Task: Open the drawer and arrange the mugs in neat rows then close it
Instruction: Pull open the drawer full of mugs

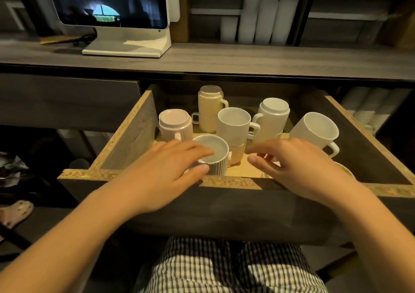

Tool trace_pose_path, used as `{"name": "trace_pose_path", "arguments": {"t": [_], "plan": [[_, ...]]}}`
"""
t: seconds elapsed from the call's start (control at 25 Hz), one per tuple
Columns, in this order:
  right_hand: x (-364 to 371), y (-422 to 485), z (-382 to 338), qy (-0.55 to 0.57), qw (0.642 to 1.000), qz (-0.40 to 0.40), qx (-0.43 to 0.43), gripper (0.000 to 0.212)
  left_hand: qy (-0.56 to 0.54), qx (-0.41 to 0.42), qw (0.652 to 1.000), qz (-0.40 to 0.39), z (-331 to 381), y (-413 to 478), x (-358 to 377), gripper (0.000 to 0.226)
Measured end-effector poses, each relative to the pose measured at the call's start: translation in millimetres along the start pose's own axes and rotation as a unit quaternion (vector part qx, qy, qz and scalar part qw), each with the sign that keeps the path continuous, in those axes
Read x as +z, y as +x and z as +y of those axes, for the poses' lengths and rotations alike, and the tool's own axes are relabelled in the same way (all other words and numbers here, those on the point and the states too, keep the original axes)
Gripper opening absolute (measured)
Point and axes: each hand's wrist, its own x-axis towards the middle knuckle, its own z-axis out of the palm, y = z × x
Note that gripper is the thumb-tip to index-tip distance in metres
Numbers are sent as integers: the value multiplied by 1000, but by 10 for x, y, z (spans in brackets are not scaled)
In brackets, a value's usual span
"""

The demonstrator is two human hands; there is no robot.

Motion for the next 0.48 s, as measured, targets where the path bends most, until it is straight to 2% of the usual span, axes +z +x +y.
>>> {"name": "trace_pose_path", "arguments": {"t": [0.24, 0.48], "plan": [[-68, 715, -52, -48, 997, -5, -57, 36, 29, -42, 999, 10, -407, 444, -315, 50], [-30, 1462, -123, -80, 992, -31, -90, 39, 63, -94, 992, -63, -862, 929, -483, 66]]}}
